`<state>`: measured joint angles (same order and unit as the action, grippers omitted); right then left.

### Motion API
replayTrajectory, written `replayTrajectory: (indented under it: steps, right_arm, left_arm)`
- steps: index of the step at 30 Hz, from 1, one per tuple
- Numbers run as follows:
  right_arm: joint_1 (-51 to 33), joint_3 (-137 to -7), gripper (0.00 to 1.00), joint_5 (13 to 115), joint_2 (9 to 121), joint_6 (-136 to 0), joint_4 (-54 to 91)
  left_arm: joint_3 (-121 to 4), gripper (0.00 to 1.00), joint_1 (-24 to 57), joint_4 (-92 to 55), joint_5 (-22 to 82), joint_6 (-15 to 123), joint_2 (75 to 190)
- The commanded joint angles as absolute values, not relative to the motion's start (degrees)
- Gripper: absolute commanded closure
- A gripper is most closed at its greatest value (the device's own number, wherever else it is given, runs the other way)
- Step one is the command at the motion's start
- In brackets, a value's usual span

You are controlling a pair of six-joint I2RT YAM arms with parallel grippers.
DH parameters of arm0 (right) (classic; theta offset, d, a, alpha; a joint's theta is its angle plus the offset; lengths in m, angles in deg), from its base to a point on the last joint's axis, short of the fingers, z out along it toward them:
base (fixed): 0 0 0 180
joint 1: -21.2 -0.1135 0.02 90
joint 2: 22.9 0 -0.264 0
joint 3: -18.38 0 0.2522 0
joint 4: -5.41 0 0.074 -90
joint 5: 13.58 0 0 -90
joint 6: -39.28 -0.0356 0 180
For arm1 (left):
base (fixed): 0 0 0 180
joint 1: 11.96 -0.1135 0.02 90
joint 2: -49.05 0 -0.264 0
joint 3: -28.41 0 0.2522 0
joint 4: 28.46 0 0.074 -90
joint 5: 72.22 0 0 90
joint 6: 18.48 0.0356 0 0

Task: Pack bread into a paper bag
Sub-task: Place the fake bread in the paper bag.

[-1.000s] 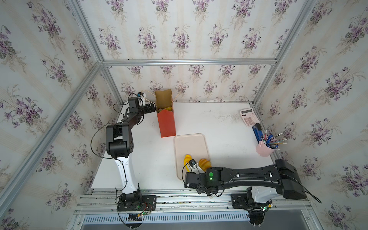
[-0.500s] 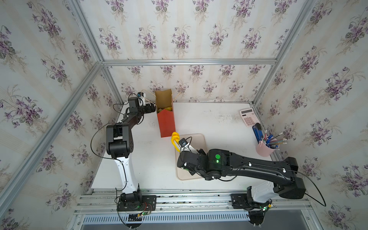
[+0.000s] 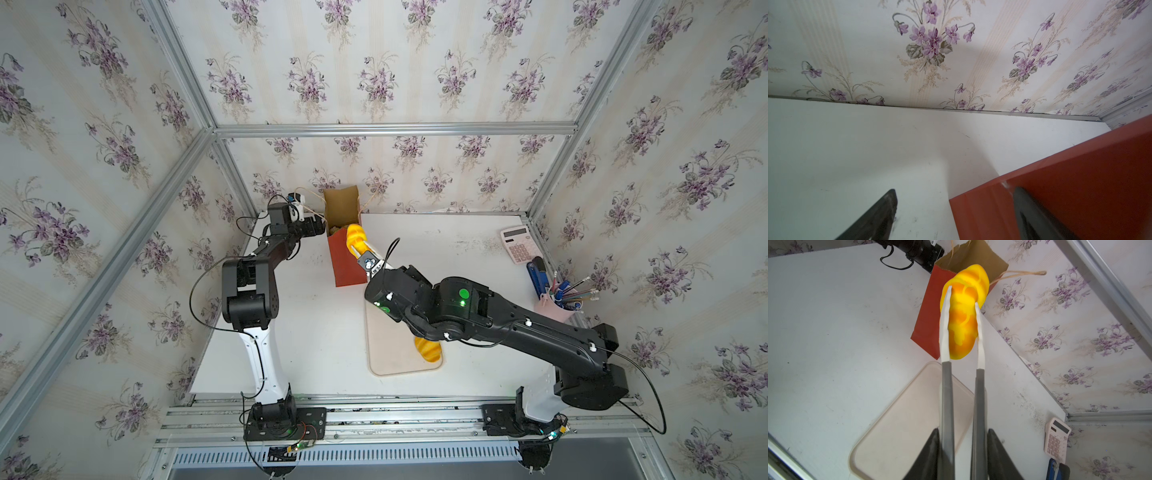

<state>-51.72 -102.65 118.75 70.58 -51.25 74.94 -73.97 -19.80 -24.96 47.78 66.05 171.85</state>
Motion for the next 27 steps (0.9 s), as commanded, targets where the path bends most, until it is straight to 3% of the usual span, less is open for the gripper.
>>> replayTrajectory:
  steps: [1, 11, 27]
  right_arm:
    - [-49.2, -103.8, 0.65, 118.0, 70.7, -41.0, 65.8]
    - [-40.9, -105.0, 0.65, 107.3, 74.9, -31.3, 52.4]
    - [-31.1, -103.4, 0.65, 92.3, 81.9, -30.7, 42.2]
  left_arm:
    - [-73.7, 0.11, -19.8, -25.0, 47.6, 67.2, 171.2]
    - [-74.3, 0.11, -19.7, -24.3, 47.4, 67.6, 171.7]
    - [-75.1, 0.11, -19.7, -24.6, 47.5, 67.3, 172.7]
